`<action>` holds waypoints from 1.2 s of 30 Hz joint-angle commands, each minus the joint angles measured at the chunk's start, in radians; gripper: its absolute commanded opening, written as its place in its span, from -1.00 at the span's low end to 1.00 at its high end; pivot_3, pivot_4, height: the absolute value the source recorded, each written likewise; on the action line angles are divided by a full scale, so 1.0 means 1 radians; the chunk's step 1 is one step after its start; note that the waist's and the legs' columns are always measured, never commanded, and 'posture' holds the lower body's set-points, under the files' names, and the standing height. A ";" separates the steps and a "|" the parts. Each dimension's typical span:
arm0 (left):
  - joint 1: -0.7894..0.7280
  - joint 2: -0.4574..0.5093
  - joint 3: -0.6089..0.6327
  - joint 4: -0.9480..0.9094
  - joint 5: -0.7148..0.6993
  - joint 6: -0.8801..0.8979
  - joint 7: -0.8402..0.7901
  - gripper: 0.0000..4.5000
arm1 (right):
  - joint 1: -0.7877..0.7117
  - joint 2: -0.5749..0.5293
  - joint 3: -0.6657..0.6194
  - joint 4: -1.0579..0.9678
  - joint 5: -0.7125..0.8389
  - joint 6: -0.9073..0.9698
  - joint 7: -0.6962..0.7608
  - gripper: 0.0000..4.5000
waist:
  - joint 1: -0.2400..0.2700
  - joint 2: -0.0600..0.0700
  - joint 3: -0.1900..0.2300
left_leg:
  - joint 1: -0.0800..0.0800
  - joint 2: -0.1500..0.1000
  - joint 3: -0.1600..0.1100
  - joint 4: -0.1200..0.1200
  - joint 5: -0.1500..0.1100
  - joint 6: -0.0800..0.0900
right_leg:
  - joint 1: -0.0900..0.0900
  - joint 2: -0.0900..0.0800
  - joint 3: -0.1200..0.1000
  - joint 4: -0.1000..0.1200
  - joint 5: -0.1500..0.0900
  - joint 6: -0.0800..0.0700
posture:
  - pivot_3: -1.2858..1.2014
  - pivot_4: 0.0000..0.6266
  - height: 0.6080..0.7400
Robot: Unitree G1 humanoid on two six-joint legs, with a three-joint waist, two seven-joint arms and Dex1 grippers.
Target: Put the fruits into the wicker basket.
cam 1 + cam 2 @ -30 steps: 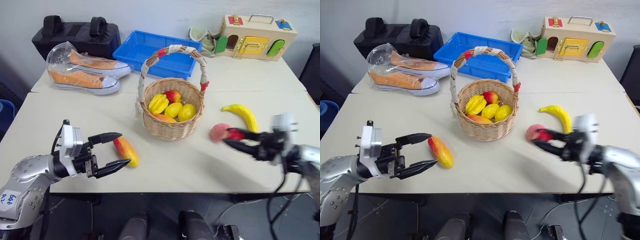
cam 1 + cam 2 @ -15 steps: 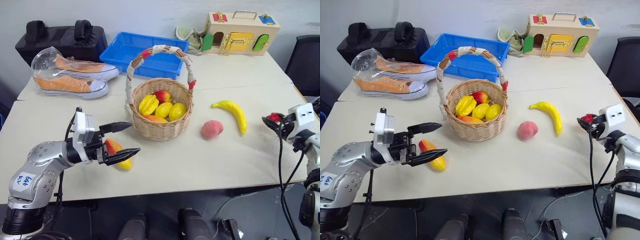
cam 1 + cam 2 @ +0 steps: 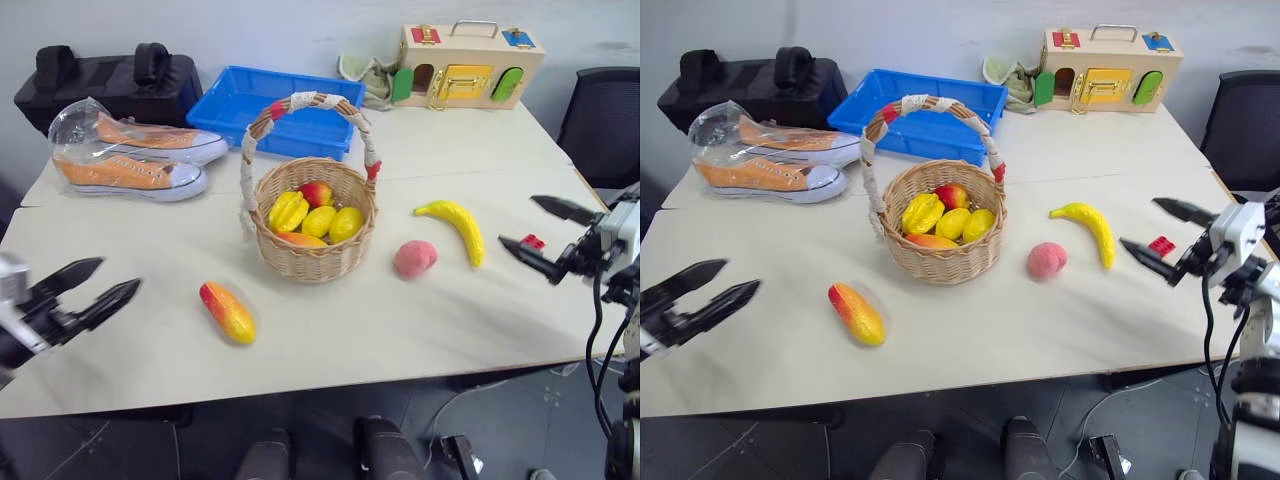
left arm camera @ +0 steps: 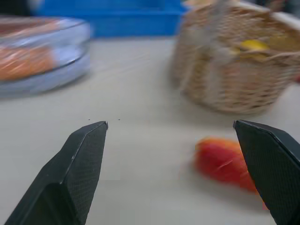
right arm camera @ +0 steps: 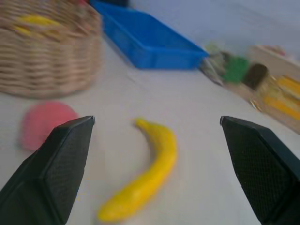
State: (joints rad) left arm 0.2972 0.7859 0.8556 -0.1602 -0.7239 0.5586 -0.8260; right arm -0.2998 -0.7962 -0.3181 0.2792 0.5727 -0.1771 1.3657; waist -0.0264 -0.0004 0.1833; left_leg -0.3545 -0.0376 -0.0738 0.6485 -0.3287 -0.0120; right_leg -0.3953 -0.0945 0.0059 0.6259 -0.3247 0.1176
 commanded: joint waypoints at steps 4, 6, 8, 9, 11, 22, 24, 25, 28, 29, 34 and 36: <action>0.203 0.024 0.192 0.011 0.049 0.111 0.049 1.00 | 0.136 0.107 0.111 -0.327 0.051 -0.033 0.083 0.99 | 0.008 -0.001 0.000 | 0.001 -0.002 0.001 0.002 -0.004 0.004 | 0.003 -0.003 0.000 -0.004 0.000 0.000 | 0.03 -0.52 1.00; 0.237 0.017 0.199 -0.046 0.034 0.145 0.048 1.00 | 0.136 0.130 0.128 -0.315 0.038 -0.045 0.079 0.99 | 0.022 -0.002 0.000 | 0.001 -0.004 0.002 0.003 -0.005 0.008 | 0.004 -0.006 0.001 -0.006 0.001 0.001 | 0.03 -0.52 1.00; 0.288 0.031 0.202 -0.181 -0.022 0.247 0.051 1.00 | 0.134 0.141 0.148 -0.292 0.029 -0.048 0.090 0.99 | 0.029 -0.005 -0.001 | 0.001 -0.004 0.002 0.004 -0.005 0.008 | 0.005 -0.007 0.000 -0.007 0.001 -0.001 | 0.03 -0.52 1.00; 0.278 0.044 0.210 -0.247 -0.103 0.349 0.090 1.00 | 0.129 0.144 0.154 -0.285 0.028 -0.048 0.096 0.99 | 0.033 -0.006 -0.001 | 0.001 -0.003 0.002 0.003 -0.005 0.008 | 0.005 -0.007 0.000 -0.007 0.002 -0.002 | 0.03 -0.52 1.00; 0.248 0.082 0.210 -0.340 -0.243 0.560 0.178 1.00 | 0.119 0.147 0.160 -0.277 0.029 -0.048 0.102 0.99 | 0.039 -0.006 -0.001 | 0.001 -0.003 0.001 0.003 -0.005 0.009 | 0.005 -0.007 0.000 -0.007 0.002 -0.002 | 0.03 -0.52 1.00; -0.095 0.182 -0.335 -0.386 -1.228 0.362 1.316 1.00 | 0.095 0.157 0.192 -0.294 0.026 -0.026 0.083 0.99 | 0.023 -0.001 0.000 | 0.002 0.000 0.000 0.001 -0.002 0.000 | 0.001 -0.002 0.000 0.000 0.003 -0.004 | 0.03 -0.52 1.00; -0.157 0.182 -0.445 -0.378 -1.248 0.303 1.451 1.00 | 0.109 0.162 0.196 -0.310 0.022 -0.023 0.071 0.99 | 0.025 -0.001 0.000 | 0.002 0.000 0.000 0.001 -0.002 -0.001 | 0.000 -0.002 0.000 0.000 0.003 -0.004 | 0.03 -0.52 1.00; -0.187 0.169 -0.493 -0.365 -1.241 0.280 1.503 1.00 | 0.119 0.167 0.198 -0.320 0.019 -0.025 0.062 0.99 | 0.024 -0.001 0.000 | 0.002 0.000 0.000 0.002 -0.002 -0.001 | 0.000 -0.002 0.000 0.000 0.003 -0.004 | 0.03 -0.52 1.00; -0.286 0.093 -0.618 -0.302 -1.210 0.217 1.602 1.00 | 0.155 0.180 0.199 -0.350 0.009 -0.031 0.038 0.99 | 0.025 0.000 -0.001 | 0.002 -0.001 0.001 0.001 -0.002 0.000 | 0.000 -0.002 0.000 0.000 0.003 -0.004 | 0.03 -0.52 1.00; -0.315 0.079 -0.662 -0.281 -1.202 0.220 1.625 1.00 | 0.166 0.184 0.198 -0.358 0.008 -0.031 0.029 0.99 | 0.027 0.000 -0.001 | 0.002 -0.001 0.002 0.002 -0.002 0.000 | 0.000 -0.001 0.000 0.000 0.003 -0.004 | 0.03 -0.52 1.00; -0.453 0.043 -0.850 -0.172 -1.142 0.315 1.634 0.83 | 0.195 0.196 0.188 -0.381 0.012 -0.032 -0.004 1.00 | 0.029 0.001 -0.002 | 0.003 -0.002 0.002 0.005 -0.001 0.000 | 0.003 -0.001 0.001 0.001 0.003 -0.003 | 0.03 -0.52 1.00; -0.499 0.023 -0.901 -0.113 -1.097 0.359 1.613 0.63 | 0.196 0.202 0.185 -0.387 0.013 -0.034 -0.019 1.00 | 0.035 0.002 -0.002 | 0.003 -0.004 0.002 0.005 0.001 0.000 | 0.003 -0.001 0.001 0.001 0.004 -0.002 | 0.03 -0.52 1.00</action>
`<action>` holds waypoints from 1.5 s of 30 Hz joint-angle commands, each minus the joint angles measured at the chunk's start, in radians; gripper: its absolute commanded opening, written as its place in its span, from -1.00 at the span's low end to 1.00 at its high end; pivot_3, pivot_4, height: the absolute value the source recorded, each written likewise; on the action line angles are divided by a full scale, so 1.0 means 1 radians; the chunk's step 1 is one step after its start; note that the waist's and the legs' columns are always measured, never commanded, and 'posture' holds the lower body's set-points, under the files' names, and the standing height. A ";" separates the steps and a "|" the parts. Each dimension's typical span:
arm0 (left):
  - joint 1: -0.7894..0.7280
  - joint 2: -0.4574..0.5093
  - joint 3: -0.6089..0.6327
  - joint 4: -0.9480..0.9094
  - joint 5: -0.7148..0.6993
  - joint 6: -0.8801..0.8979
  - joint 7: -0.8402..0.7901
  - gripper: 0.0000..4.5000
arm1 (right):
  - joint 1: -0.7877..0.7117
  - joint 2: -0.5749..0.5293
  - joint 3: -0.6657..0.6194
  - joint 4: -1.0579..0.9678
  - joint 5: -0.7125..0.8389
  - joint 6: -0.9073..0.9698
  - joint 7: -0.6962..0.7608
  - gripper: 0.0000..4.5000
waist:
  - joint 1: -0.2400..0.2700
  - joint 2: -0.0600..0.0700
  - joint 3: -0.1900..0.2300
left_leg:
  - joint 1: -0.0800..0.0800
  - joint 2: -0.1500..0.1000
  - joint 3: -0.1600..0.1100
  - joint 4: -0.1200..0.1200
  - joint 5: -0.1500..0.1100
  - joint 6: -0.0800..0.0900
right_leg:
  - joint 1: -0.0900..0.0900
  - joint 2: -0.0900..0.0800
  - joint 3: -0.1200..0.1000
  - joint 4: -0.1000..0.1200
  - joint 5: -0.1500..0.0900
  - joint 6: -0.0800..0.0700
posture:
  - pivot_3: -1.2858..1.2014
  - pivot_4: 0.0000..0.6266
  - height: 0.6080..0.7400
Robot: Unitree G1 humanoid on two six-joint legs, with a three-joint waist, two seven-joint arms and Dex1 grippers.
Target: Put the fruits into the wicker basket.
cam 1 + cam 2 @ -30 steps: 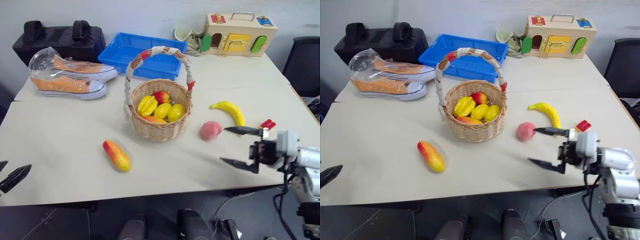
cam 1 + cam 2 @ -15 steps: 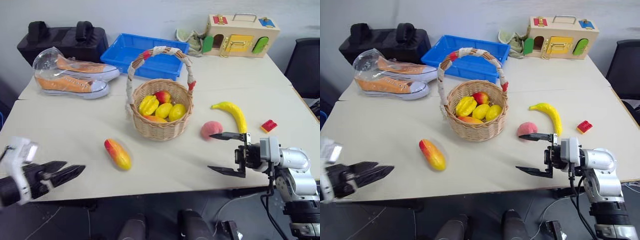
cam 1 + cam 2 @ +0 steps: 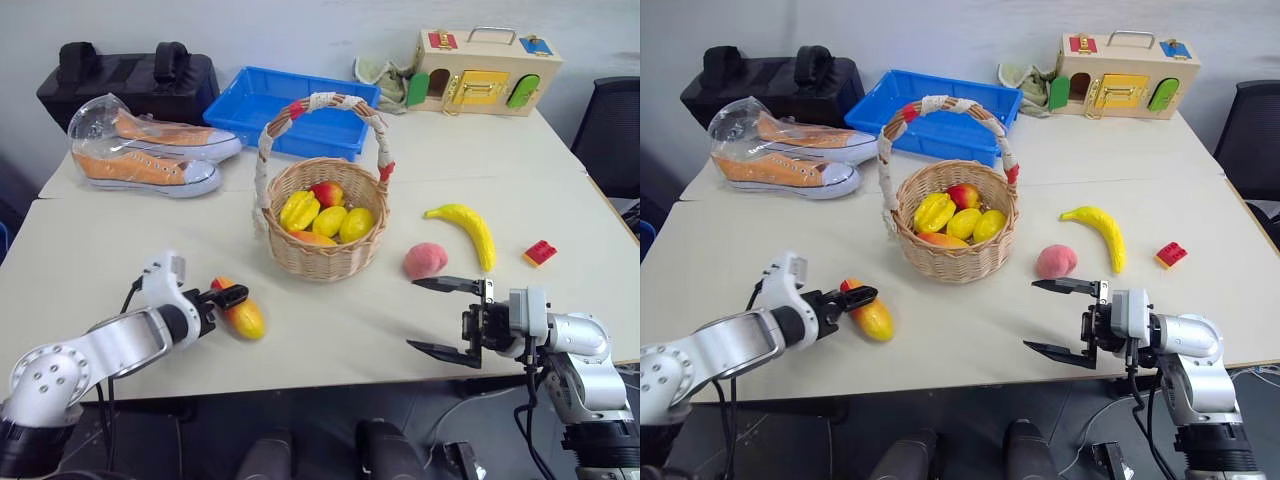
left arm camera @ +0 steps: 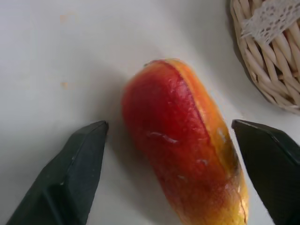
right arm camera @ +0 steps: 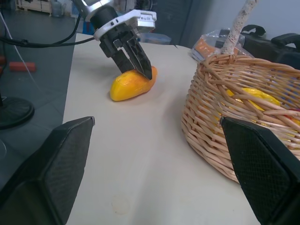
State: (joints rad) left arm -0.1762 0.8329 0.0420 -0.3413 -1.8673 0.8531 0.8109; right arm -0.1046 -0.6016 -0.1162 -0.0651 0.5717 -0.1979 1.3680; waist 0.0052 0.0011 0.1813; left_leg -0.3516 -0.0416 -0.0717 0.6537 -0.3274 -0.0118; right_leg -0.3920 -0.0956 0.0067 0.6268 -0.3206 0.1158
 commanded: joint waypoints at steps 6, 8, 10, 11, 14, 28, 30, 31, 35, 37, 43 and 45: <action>-0.103 -0.014 -0.116 0.111 0.147 0.170 -0.142 0.00 | 0.010 0.000 -0.030 -0.071 0.019 0.002 -0.053 1.00 | 0.020 0.003 -0.002 | 0.001 -0.002 0.000 0.000 0.002 0.001 | 0.001 0.000 0.000 0.001 0.001 0.001 | 0.03 -0.52 1.00; -0.118 0.009 -0.080 0.116 0.195 0.183 -0.220 -0.06 | 0.018 -0.006 -0.036 -0.080 0.016 0.009 -0.067 1.00 | 0.019 0.003 -0.002 | 0.001 -0.002 -0.001 0.000 0.002 0.001 | 0.001 0.000 0.000 0.001 0.001 0.001 | 0.03 -0.52 1.00; -0.143 0.072 0.004 0.095 0.327 0.127 -0.507 -0.08 | 0.038 -0.014 -0.057 -0.118 0.023 0.030 -0.103 1.00 | 0.017 0.003 -0.002 | 0.000 -0.002 0.000 -0.001 0.002 0.001 | 0.000 0.000 0.000 0.001 0.001 0.001 | 0.03 -0.52 1.00; -0.149 0.099 0.036 0.084 0.389 0.094 -0.638 -0.09 | 0.046 -0.016 -0.066 -0.136 0.029 0.042 -0.123 1.00 | 0.016 0.001 -0.001 | 0.000 -0.002 0.000 -0.001 0.002 0.000 | -0.001 0.000 0.000 0.001 0.001 0.001 | 0.03 -0.52 1.00; -0.140 0.177 0.087 0.037 0.559 -0.036 -1.115 -0.09 | 0.066 -0.013 -0.095 -0.204 0.059 0.097 -0.204 1.00 | 0.013 -0.001 0.000 | -0.003 0.001 0.000 -0.003 0.004 -0.003 | -0.005 0.002 -0.001 0.000 0.000 -0.001 | 0.03 -0.52 1.00; -0.689 -0.272 -0.378 0.370 1.647 -0.719 -1.441 -0.09 | 0.173 0.070 -0.171 -0.459 0.123 0.272 -0.557 1.00 | 0.004 -0.005 0.003 | -0.006 -0.006 0.006 -0.003 0.004 0.007 | -0.004 0.001 -0.001 -0.006 0.004 0.007 | 0.03 -0.52 1.00; -0.714 -0.287 -0.395 0.421 1.745 -0.741 -1.415 -0.09 | 0.180 0.078 -0.173 -0.473 0.123 0.274 -0.575 1.00 | -0.002 -0.006 0.003 | -0.006 -0.005 0.006 -0.003 0.004 0.008 | -0.006 0.001 -0.001 -0.006 0.004 0.008 | 0.03 -0.52 1.00; -0.718 -0.294 -0.395 0.435 1.767 -0.749 -1.419 -0.09 | 0.182 0.080 -0.174 -0.476 0.123 0.274 -0.580 1.00 | -0.003 -0.006 0.003 | -0.006 -0.005 0.006 -0.004 0.004 0.008 | -0.006 0.001 -0.001 -0.005 0.004 0.008 | 0.03 -0.52 1.00; -0.739 -0.332 -0.412 0.453 1.802 -0.668 -1.485 0.06 | 0.186 0.078 -0.176 -0.467 0.113 0.266 -0.579 1.00 | 0.002 -0.006 0.003 | -0.006 -0.005 0.005 -0.004 0.004 0.008 | -0.006 0.001 -0.002 -0.005 0.004 0.008 | 0.03 -0.52 1.00; -0.739 -0.368 -0.359 0.419 1.742 -0.618 -1.502 0.36 | 0.182 0.075 -0.179 -0.454 0.114 0.265 -0.573 1.00 | 0.008 -0.007 0.004 | -0.007 -0.006 0.005 -0.002 0.003 0.008 | -0.006 0.001 -0.002 -0.005 0.004 0.008 | 0.03 -0.52 1.00; -0.727 -0.392 -0.206 0.340 1.629 -0.516 -1.522 0.98 | 0.186 0.061 -0.216 -0.382 0.116 0.256 -0.538 1.00 | 0.015 -0.007 0.004 | -0.008 -0.005 0.003 0.000 0.003 0.009 | -0.007 0.001 -0.002 -0.005 0.005 0.008 | 0.03 -0.52 1.00; -0.711 -0.380 -0.166 0.324 1.601 -0.510 -1.544 0.98 | 0.195 0.058 -0.235 -0.360 0.121 0.254 -0.530 1.00 | 0.017 -0.007 0.004 | -0.008 -0.005 0.003 0.000 0.003 0.008 | -0.007 0.001 -0.002 -0.004 0.005 0.008 | 0.03 -0.52 1.00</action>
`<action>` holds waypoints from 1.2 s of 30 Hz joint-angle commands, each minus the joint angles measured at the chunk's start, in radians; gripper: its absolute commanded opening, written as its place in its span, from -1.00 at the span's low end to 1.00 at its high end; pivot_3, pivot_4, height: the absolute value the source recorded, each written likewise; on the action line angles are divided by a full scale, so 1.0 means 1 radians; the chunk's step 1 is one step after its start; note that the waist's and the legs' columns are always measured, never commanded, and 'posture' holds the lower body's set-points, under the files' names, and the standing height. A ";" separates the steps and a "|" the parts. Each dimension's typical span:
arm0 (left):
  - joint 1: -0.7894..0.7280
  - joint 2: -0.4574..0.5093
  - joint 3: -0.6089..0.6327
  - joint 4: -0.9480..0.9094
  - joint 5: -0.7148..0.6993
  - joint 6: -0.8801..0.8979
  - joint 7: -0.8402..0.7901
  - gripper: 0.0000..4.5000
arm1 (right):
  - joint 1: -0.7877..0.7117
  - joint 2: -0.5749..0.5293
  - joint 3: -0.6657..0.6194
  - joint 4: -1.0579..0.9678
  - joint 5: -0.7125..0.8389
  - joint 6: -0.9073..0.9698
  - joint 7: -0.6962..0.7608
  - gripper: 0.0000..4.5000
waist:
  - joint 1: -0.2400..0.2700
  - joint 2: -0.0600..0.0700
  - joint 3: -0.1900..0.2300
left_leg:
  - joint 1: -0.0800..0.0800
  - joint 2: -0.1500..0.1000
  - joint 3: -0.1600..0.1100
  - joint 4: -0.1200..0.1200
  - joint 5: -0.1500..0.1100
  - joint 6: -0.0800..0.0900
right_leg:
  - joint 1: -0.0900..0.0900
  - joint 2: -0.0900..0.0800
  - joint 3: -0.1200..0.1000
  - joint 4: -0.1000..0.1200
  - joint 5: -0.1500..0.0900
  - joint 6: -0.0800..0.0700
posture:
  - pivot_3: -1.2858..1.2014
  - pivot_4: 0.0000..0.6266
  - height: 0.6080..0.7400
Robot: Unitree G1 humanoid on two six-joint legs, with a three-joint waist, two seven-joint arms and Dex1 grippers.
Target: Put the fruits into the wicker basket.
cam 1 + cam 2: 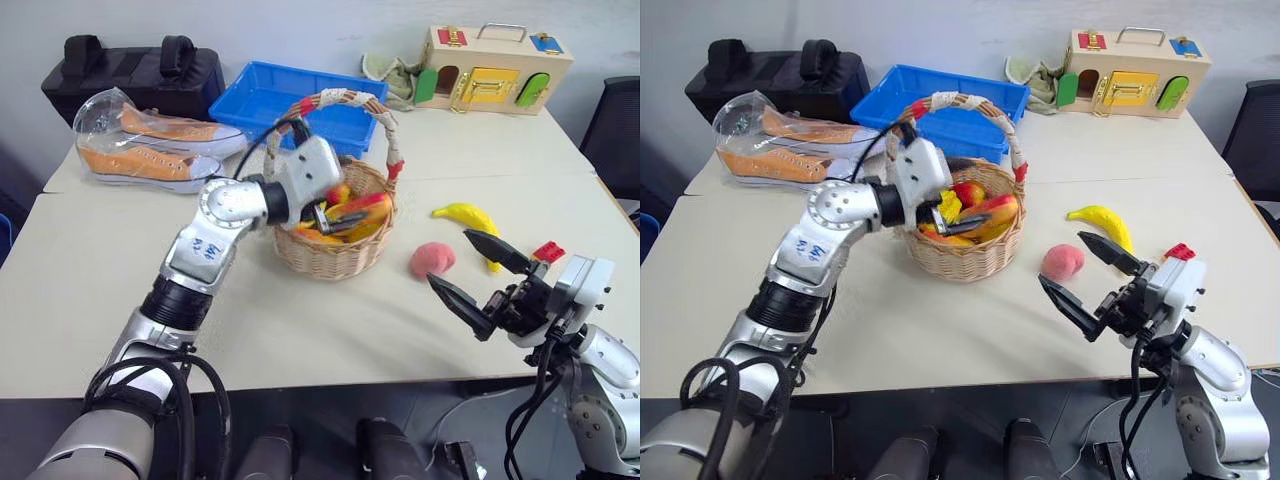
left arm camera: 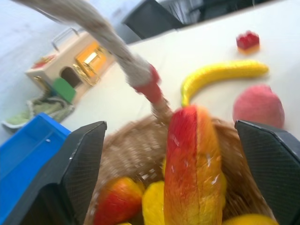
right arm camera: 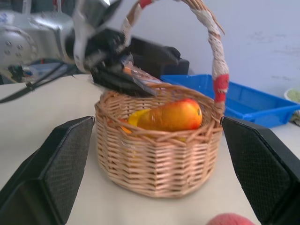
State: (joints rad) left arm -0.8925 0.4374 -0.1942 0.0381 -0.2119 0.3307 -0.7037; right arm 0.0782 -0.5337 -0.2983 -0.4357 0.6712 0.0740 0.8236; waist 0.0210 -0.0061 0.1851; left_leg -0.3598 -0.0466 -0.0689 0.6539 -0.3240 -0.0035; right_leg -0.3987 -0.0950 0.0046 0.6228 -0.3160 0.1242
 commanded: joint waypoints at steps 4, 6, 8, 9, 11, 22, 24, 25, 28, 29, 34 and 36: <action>0.123 0.168 0.141 -0.114 -0.099 0.027 -0.160 0.98 | 0.091 -0.024 -0.126 0.056 0.015 -0.039 0.058 1.00 | -0.007 0.001 0.000 | 0.002 0.000 0.002 -0.002 0.000 0.000 | 0.000 0.000 0.001 0.000 0.000 0.000 | 0.03 -0.52 1.00; 0.212 0.209 0.210 -0.211 -0.248 0.049 -0.280 0.98 | 0.143 -0.021 -0.156 0.075 -0.018 -0.092 0.093 1.00 | -0.007 0.001 0.000 | 0.003 0.001 0.001 -0.003 0.000 0.000 | 0.000 -0.001 0.001 0.000 0.000 0.000 | 0.03 -0.52 1.00; 0.332 0.260 0.318 -0.264 -0.370 0.085 -0.363 0.98 | 0.212 -0.017 -0.191 0.133 -0.059 -0.148 0.124 1.00 | -0.007 0.001 0.000 | 0.001 0.002 0.000 -0.003 -0.001 -0.001 | 0.000 -0.003 0.001 0.000 0.000 -0.001 | 0.03 -0.52 1.00; 0.394 0.288 0.369 -0.260 -0.373 0.080 -0.369 0.98 | 0.238 -0.007 -0.209 0.169 -0.070 -0.168 0.126 1.00 | -0.008 0.001 0.000 | 0.001 0.002 0.000 -0.003 -0.001 -0.001 | 0.001 -0.004 0.002 -0.001 0.000 -0.001 | 0.03 -0.52 1.00; 0.504 0.337 0.440 -0.255 -0.365 0.013 -0.423 0.98 | 0.265 0.000 -0.219 0.234 -0.099 -0.222 0.148 1.00 | -0.009 0.001 0.000 | 0.002 0.002 -0.001 -0.002 -0.002 -0.001 | 0.002 -0.004 0.002 -0.003 -0.001 -0.001 | 0.03 -0.52 1.00; 0.797 0.367 0.658 -0.316 -0.499 0.101 -0.396 0.98 | -0.153 -0.119 0.030 0.337 -0.221 0.054 0.041 1.00 | -0.026 0.002 0.000 | 0.007 0.006 -0.001 -0.003 -0.002 -0.001 | 0.005 -0.004 0.003 -0.001 0.000 -0.009 | 0.03 -0.52 1.00; 0.828 0.364 0.662 -0.325 -0.502 0.105 -0.393 0.98 | -0.247 -0.139 0.085 0.382 -0.248 0.092 0.061 1.00 | -0.022 0.002 0.000 | 0.006 0.007 -0.002 -0.005 0.000 -0.006 | 0.002 -0.002 0.002 0.000 0.000 -0.010 | 0.03 -0.52 1.00; 0.840 0.359 0.661 -0.336 -0.511 0.115 -0.386 0.98 | -0.306 -0.147 0.122 0.426 -0.274 0.126 0.065 1.00 | -0.021 0.002 0.000 | 0.006 0.008 -0.003 -0.005 0.000 -0.007 | 0.002 -0.002 0.000 0.000 0.000 -0.010 | 0.03 -0.52 1.00; 0.857 0.345 0.656 -0.363 -0.513 0.114 -0.360 0.98 | -0.467 -0.147 0.210 0.576 -0.348 0.180 0.065 1.00 | -0.023 0.002 0.000 | 0.003 0.007 -0.004 -0.005 -0.001 -0.006 | 0.000 -0.002 0.000 -0.001 -0.001 -0.011 | 0.03 -0.52 1.00; 0.861 0.341 0.654 -0.371 -0.511 0.111 -0.353 0.98 | -0.514 -0.142 0.234 0.633 -0.373 0.165 0.072 1.00 | -0.024 0.002 0.000 | 0.002 0.007 -0.003 -0.004 -0.001 -0.005 | 0.000 -0.002 0.000 -0.001 0.000 -0.011 | 0.03 -0.52 1.00; 0.880 0.332 0.655 -0.405 -0.516 0.114 -0.325 0.98 | -0.623 -0.131 0.299 0.763 -0.398 0.203 0.150 1.00 | -0.024 0.002 0.000 | 0.001 0.006 -0.003 -0.004 -0.003 -0.004 | -0.001 -0.003 0.000 -0.002 0.000 -0.011 | 0.03 -0.52 1.00; 0.893 0.334 0.662 -0.414 -0.516 0.117 -0.320 1.00 | -0.636 -0.138 0.312 0.764 -0.380 0.269 0.192 0.71 | -0.025 0.002 -0.001 | -0.002 0.006 -0.003 -0.004 -0.003 -0.004 | -0.004 -0.002 0.000 -0.002 0.000 -0.011 | 0.03 -0.52 1.00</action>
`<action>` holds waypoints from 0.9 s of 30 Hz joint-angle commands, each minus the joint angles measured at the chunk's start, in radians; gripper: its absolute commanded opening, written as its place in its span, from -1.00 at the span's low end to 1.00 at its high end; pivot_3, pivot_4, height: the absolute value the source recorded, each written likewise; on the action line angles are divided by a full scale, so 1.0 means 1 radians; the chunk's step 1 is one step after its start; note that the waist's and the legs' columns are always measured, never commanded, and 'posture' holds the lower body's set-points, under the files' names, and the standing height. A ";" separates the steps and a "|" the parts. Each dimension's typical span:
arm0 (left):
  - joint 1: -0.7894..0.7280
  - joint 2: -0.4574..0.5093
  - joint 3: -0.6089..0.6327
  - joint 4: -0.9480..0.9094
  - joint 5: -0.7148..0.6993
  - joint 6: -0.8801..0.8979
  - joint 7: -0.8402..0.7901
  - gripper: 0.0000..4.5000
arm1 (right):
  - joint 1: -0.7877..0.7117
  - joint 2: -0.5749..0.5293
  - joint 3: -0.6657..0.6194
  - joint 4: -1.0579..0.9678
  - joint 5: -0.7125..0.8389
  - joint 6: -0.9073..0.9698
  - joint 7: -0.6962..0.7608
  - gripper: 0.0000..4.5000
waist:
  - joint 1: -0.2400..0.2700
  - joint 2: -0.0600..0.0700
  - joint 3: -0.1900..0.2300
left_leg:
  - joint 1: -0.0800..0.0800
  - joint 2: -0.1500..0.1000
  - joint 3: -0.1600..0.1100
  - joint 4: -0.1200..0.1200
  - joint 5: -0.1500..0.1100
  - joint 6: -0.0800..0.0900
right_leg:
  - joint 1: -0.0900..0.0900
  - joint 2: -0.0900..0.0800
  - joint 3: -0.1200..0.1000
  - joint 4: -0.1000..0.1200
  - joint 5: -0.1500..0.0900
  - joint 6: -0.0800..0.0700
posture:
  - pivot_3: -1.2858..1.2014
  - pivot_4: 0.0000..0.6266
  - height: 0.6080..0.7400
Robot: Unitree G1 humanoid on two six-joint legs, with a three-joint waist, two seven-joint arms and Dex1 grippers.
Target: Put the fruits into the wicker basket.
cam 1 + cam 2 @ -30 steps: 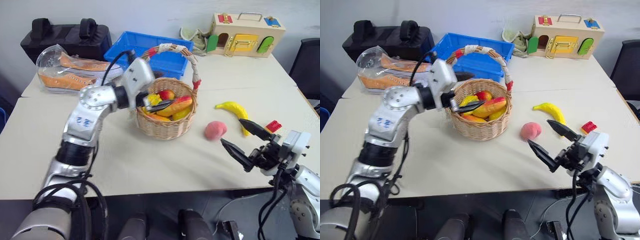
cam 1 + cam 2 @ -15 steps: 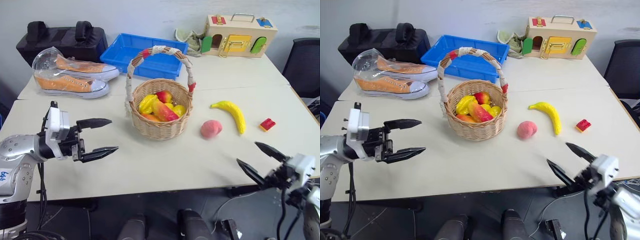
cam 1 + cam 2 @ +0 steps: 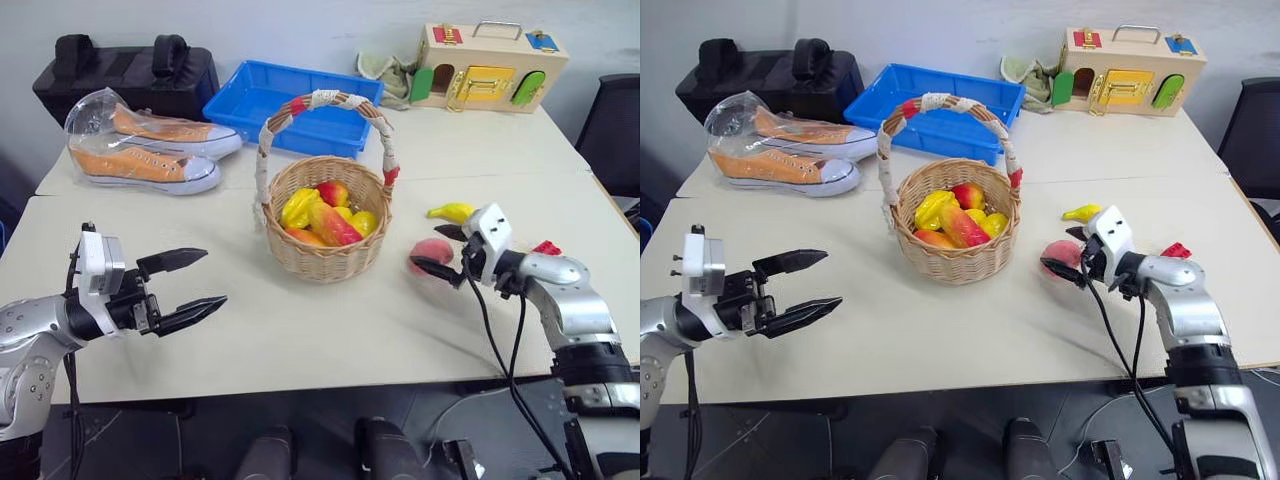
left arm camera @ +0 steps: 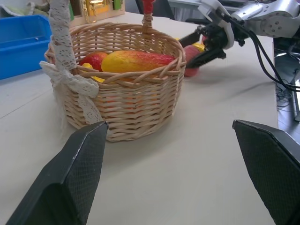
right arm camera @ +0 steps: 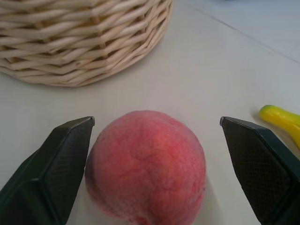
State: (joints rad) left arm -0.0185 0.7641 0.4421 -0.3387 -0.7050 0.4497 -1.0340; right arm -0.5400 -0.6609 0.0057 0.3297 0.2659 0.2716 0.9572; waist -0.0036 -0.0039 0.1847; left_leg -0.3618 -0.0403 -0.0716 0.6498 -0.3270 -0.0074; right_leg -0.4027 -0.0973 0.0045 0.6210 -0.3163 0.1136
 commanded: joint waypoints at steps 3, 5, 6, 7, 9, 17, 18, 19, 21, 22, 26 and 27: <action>0.028 0.011 0.028 -0.039 -0.022 -0.002 0.011 1.00 | -0.004 -0.033 0.007 -0.037 0.039 0.111 0.113 0.31 | 0.000 0.000 0.000 | -0.009 0.000 0.000 0.003 0.000 0.000 | -0.009 0.000 0.000 0.004 0.000 0.000 | 0.03 -0.52 1.00; 0.028 0.011 0.027 -0.037 -0.023 -0.005 0.013 1.00 | 0.013 -0.042 -0.032 -0.081 0.067 0.110 0.125 0.18 | 0.000 0.000 0.000 | -0.009 0.000 0.001 0.004 0.000 -0.001 | -0.009 0.000 0.000 0.003 0.000 0.000 | 0.03 -0.52 1.00; 0.030 0.009 0.027 -0.038 -0.023 -0.006 0.014 1.00 | 0.028 -0.050 -0.059 -0.122 0.101 0.111 0.146 0.17 | 0.001 0.000 0.000 | -0.009 0.000 0.001 0.005 0.000 -0.001 | -0.009 0.000 0.000 0.003 0.000 0.000 | 0.03 -0.52 1.00; 0.032 0.008 0.027 -0.038 -0.023 -0.007 0.015 1.00 | 0.040 -0.054 -0.076 -0.151 0.123 0.113 0.161 0.17 | 0.001 0.000 0.000 | -0.009 0.000 0.001 0.005 0.000 -0.001 | -0.009 0.000 0.000 0.004 0.000 0.000 | 0.03 -0.52 1.00; 0.036 0.001 0.032 -0.037 -0.029 -0.007 0.019 1.00 | 0.056 -0.028 -0.163 -0.295 0.238 0.129 0.137 0.17 | 0.001 0.000 0.000 | -0.009 0.000 0.001 0.007 0.001 -0.001 | -0.009 0.000 0.000 0.005 0.000 0.000 | 0.03 -0.52 1.00; -0.002 -0.032 0.005 -0.008 -0.050 0.006 0.053 1.00 | -0.141 0.165 -0.017 -0.511 0.235 0.284 -0.144 0.17 | -0.020 -0.001 -0.001 | -0.006 0.003 0.001 0.007 0.003 -0.006 | -0.008 0.002 -0.001 0.007 0.002 -0.002 | 0.03 -0.52 1.00; -0.013 -0.036 -0.002 -0.005 -0.049 0.007 0.059 1.00 | -0.170 0.201 0.013 -0.483 0.207 0.272 -0.169 0.17 | -0.021 -0.001 -0.001 | -0.006 0.003 0.001 0.007 0.003 -0.006 | -0.009 0.002 -0.001 0.008 0.002 -0.002 | 0.03 -0.52 1.00; -0.022 -0.040 -0.009 -0.003 -0.048 0.008 0.063 1.00 | -0.196 0.235 0.036 -0.446 0.175 0.253 -0.197 0.17 | -0.022 -0.001 -0.001 | -0.007 0.003 0.001 0.006 0.004 -0.005 | -0.010 0.001 -0.001 0.008 0.002 -0.002 | 0.03 -0.52 1.00; -0.036 -0.048 -0.021 -0.005 -0.044 0.009 0.070 1.00 | -0.236 0.283 0.081 -0.361 0.101 0.205 -0.236 0.17 | -0.022 -0.001 -0.001 | -0.008 0.002 0.001 0.006 0.004 -0.005 | -0.011 0.001 -0.001 0.009 0.002 -0.002 | 0.03 -0.52 1.00; -0.042 -0.052 -0.025 -0.006 -0.046 0.010 0.075 1.00 | -0.252 0.305 0.094 -0.320 0.071 0.177 -0.257 0.17 | -0.022 -0.001 -0.001 | -0.009 0.001 0.000 0.006 0.004 -0.005 | -0.012 0.001 -0.001 0.009 0.002 -0.002 | 0.03 -0.52 1.00; -0.050 -0.064 -0.039 -0.020 -0.058 0.021 0.087 1.00 | -0.289 0.382 0.089 -0.224 0.025 0.103 -0.328 0.49 | -0.025 -0.001 -0.001 | -0.010 0.000 0.000 0.006 0.002 -0.002 | -0.012 0.000 -0.002 0.009 0.002 -0.002 | 0.03 -0.52 1.00; -0.051 -0.066 -0.042 -0.022 -0.058 0.021 0.088 1.00 | -0.294 0.397 0.085 -0.213 0.009 0.060 -0.346 0.60 | -0.025 -0.001 -0.001 | -0.010 0.000 0.000 0.006 0.001 -0.002 | -0.012 0.000 -0.002 0.009 0.003 -0.001 | 0.03 -0.52 1.00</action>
State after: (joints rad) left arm -0.0654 0.6991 0.3994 -0.3380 -0.7397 0.4725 -0.9508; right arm -0.8051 -0.2773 0.1098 0.1313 0.2939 0.4063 0.6384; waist -0.0290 -0.0046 0.1839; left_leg -0.3720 -0.0409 -0.0708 0.6554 -0.3256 -0.0092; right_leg -0.4146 -0.0970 0.0028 0.6297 -0.3137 0.1130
